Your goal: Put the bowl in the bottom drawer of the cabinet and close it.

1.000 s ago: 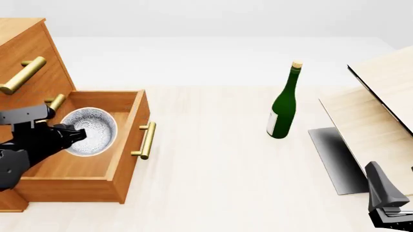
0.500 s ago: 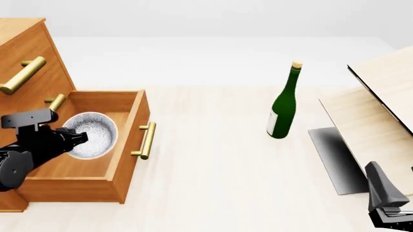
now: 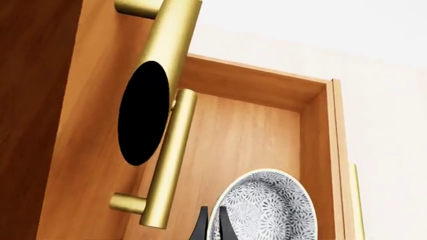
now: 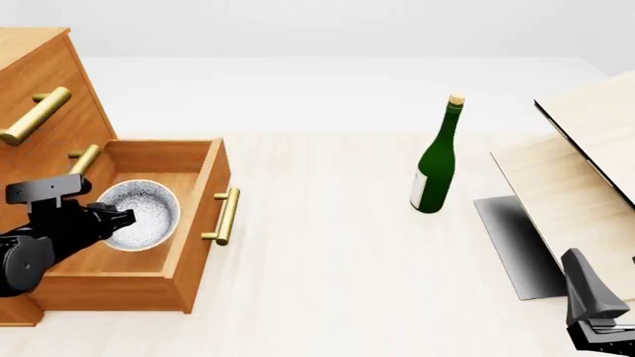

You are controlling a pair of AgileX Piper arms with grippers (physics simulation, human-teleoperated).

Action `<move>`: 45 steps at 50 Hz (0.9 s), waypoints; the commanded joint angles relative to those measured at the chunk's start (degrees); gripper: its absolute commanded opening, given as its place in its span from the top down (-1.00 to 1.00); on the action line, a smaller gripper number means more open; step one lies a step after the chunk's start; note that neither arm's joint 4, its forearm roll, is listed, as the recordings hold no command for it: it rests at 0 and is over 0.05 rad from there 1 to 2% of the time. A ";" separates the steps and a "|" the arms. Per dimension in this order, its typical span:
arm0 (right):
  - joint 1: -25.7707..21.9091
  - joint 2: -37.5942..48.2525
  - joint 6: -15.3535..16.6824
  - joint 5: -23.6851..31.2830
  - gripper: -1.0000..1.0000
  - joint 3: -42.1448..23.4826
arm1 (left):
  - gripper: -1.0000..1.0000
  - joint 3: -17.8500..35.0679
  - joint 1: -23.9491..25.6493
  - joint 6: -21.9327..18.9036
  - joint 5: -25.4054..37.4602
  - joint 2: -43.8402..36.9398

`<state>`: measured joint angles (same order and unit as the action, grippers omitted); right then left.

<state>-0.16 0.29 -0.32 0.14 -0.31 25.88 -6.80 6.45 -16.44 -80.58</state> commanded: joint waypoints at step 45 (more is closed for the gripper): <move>0.01 0.02 0.02 -0.02 -1.00 0.00 | 1.00 -0.71 -2.69 -0.42 -2.56 -2.88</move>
<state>-0.16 0.29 -0.32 0.14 -0.31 25.12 -8.84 5.37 -18.66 -83.72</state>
